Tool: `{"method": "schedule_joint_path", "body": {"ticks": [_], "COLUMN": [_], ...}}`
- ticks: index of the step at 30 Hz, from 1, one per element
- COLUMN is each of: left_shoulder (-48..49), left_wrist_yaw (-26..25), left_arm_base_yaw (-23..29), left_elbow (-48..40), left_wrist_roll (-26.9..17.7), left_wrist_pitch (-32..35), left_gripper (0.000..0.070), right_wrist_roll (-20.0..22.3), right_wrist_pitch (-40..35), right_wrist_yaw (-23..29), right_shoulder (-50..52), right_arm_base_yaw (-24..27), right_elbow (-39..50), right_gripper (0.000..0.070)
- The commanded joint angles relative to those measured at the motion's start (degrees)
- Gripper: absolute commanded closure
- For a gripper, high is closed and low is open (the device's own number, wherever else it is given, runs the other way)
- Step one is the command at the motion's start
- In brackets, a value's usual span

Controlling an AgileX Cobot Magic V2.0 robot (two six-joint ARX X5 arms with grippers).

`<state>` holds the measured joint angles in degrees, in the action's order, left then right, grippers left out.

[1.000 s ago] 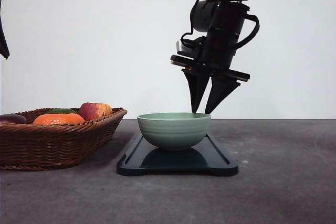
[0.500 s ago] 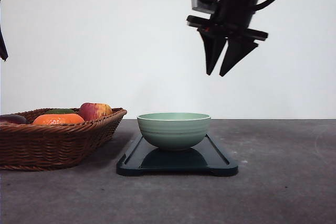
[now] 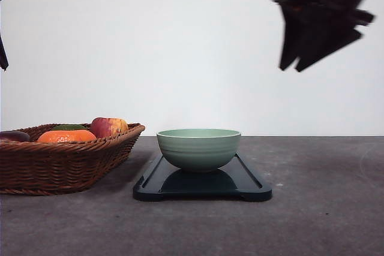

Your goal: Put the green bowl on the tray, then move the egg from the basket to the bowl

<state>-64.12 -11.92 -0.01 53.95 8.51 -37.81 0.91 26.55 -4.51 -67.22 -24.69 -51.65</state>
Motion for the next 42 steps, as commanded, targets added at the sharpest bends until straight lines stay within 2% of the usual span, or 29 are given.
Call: {"method": "schedule_joint_path", "body": {"ticks": [1,8,9,12,17,22,28,32,42], "left_shoulder": [-0.42,-0.42,-0.42,-0.43,-1.85,-7.15,-17.8,-25.13,-37.28], "left_wrist_yaw": [-0.15,-0.18,-0.2,-0.22,-0.16,0.48,5.06,8.33,9.84], "left_arm_base_yaw": [-0.07,-0.47,-0.72,-1.95,-5.92,-9.75,-13.03,-14.38,-14.8], "left_elbow": [1.11,1.11,1.11,1.15,2.52,7.01,14.94,19.44,21.88], "left_wrist_roll": [-0.55,-0.53,-0.55,-0.57,-0.39,-0.11,0.03,0.15,2.12], "left_wrist_pitch": [-0.18,-1.62,-1.63,-1.6,-1.65,-2.09,-3.34,-4.12,-0.2], "left_gripper": [0.0383,0.0377,0.0364,0.0254,0.0267,0.0269,0.0268,0.0268,0.0268], "right_wrist_roll": [1.4,1.48,1.47,1.2,1.24,1.22,1.2,1.2,0.98], "right_wrist_pitch": [-1.21,0.49,1.41,3.94,3.32,3.55,3.73,4.08,4.37], "right_wrist_yaw": [0.04,0.05,0.07,0.11,0.11,0.09,0.07,0.07,0.07], "right_shoulder": [3.31,17.87,19.24,22.23,23.63,23.47,23.47,23.47,23.47], "right_arm_base_yaw": [-0.24,-0.24,-0.24,-0.24,-0.24,-0.24,-0.24,-0.24,-0.24], "right_elbow": [2.52,11.79,12.18,12.23,12.23,12.23,12.23,12.23,12.23], "right_gripper": [0.0503,0.0503,0.0503,0.0503,0.0503,0.0503,0.0503,0.0503,0.0503]}}
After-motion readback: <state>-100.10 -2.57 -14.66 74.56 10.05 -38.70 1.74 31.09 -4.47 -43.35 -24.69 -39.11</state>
